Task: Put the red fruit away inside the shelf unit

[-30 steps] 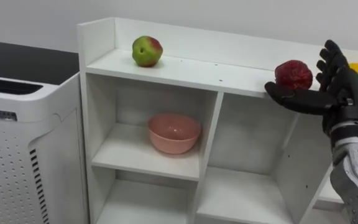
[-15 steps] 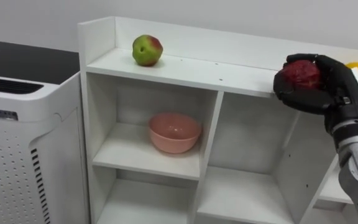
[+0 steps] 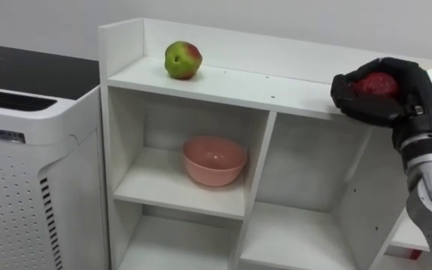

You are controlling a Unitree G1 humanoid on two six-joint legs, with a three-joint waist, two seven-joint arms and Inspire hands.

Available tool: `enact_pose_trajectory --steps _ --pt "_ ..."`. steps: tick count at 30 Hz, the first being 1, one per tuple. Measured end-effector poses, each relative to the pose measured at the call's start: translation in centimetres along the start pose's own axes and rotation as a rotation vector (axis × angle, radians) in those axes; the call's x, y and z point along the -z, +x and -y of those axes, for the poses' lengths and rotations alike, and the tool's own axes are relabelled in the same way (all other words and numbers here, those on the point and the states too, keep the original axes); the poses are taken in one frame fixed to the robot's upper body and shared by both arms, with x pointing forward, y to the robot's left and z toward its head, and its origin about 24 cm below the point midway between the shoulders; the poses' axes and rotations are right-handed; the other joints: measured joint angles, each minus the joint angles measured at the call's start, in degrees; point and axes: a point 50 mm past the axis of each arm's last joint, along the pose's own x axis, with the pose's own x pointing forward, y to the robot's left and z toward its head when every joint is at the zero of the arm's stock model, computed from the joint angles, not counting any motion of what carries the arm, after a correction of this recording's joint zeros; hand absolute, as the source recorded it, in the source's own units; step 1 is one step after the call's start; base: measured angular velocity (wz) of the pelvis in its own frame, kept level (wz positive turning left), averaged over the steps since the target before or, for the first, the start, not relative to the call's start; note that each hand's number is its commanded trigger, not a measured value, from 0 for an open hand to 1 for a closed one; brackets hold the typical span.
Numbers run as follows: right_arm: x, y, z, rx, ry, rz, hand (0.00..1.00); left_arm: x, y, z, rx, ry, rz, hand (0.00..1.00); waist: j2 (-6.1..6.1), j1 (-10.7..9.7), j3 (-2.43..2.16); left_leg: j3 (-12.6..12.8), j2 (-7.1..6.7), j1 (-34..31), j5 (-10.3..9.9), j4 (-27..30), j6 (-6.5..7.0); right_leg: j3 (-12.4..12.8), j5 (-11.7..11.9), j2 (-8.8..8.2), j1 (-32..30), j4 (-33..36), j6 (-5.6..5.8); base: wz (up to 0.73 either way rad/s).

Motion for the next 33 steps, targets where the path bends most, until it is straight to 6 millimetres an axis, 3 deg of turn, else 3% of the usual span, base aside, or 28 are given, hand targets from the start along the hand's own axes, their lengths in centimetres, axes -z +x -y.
enact_pose_trajectory --steps 3,7,13,16,18,22,24,28,30,31,33 --pt "-0.7 -0.4 -0.6 -0.034 0.031 0.03 1.0 -0.3 0.0 -0.1 0.0 0.005 0.009 0.0 0.49 -0.2 0.26 0.3 0.02 -0.1 0.0 0.0 0.0 0.0 0.0 0.02 -0.2 0.0 0.0 -0.05" --pt "-1.0 -2.4 -1.6 -0.112 0.101 0.053 1.0 -0.4 0.1 -0.1 -0.004 0.005 0.012 0.0 1.18 -0.1 0.19 0.7 0.05 0.0 0.0 -0.2 0.0 1.1 0.0 0.1 -0.3 0.0 0.0 -0.05" --pt "-0.9 -4.4 -3.7 -0.237 0.229 0.029 1.0 -0.7 0.1 -0.2 -0.012 0.008 0.022 0.0 2.53 -0.5 -0.62 1.1 0.04 0.1 0.0 -0.1 0.0 2.4 0.0 0.16 -0.3 0.0 -0.01 -0.03" --pt "-1.2 -4.7 -4.4 -0.291 0.269 0.033 1.0 -0.7 0.1 -0.2 -0.018 0.011 0.023 0.0 2.75 -0.7 -0.74 1.1 0.07 0.1 0.0 0.1 0.0 2.4 0.1 0.17 -0.3 0.1 -0.09 0.0" --pt "-0.9 -5.0 -5.1 -0.33 0.299 0.022 1.0 -0.8 0.1 -0.1 -0.035 0.027 0.03 0.0 3.08 -0.7 -0.58 1.1 0.07 -0.1 0.0 0.2 0.02 2.5 0.1 0.15 -0.3 0.2 -0.23 0.0" --pt "1.1 -6.9 -5.7 -0.373 0.342 -0.063 1.0 -0.6 0.0 0.3 -0.042 0.047 0.022 0.0 3.45 -0.6 -0.88 1.0 0.03 -0.4 0.0 0.2 0.03 2.3 0.2 0.09 -0.5 0.3 -0.23 0.0" --pt "2.5 -8.0 -6.4 -0.398 0.363 -0.122 1.0 -0.9 0.0 0.7 -0.037 0.066 0.032 0.0 4.23 -0.8 -1.04 1.0 0.05 -2.0 0.1 0.4 0.14 2.2 0.5 0.08 -1.9 0.4 -0.3 0.0" --pt "5.7 -9.3 -7.1 -0.368 0.434 -0.267 1.0 -1.2 0.1 1.2 -0.022 0.07 0.034 0.0 5.73 -0.8 -0.64 0.9 0.09 -4.0 0.2 1.2 0.24 2.1 0.8 0.01 -3.8 0.8 -0.4 -0.02" --pt "8.6 -10.7 -7.1 -0.326 0.513 -0.416 1.0 -1.5 0.2 1.4 -0.017 0.075 0.033 0.0 6.07 -0.9 -0.66 0.5 0.06 -6.3 0.3 2.5 0.34 1.9 0.8 -0.3 -6.3 2.4 -0.39 0.05" --pt "9.1 -10.9 -7.1 -0.313 0.538 -0.444 1.0 -1.7 0.2 1.4 -0.02 0.072 0.037 0.0 6.21 -1.1 -0.56 0.4 0.03 -7.3 0.3 3.1 0.4 1.7 0.8 -0.48 -7.3 2.8 -0.39 0.1" --pt "12.2 -12.5 -7.1 -0.228 0.623 -0.59 1.0 -2.2 0.3 1.6 -0.012 0.071 0.045 0.0 6.63 -1.0 -0.2 0.4 -0.02 -10.4 0.3 5.2 0.43 1.6 0.8 -0.96 -10.3 4.7 -0.4 0.07"
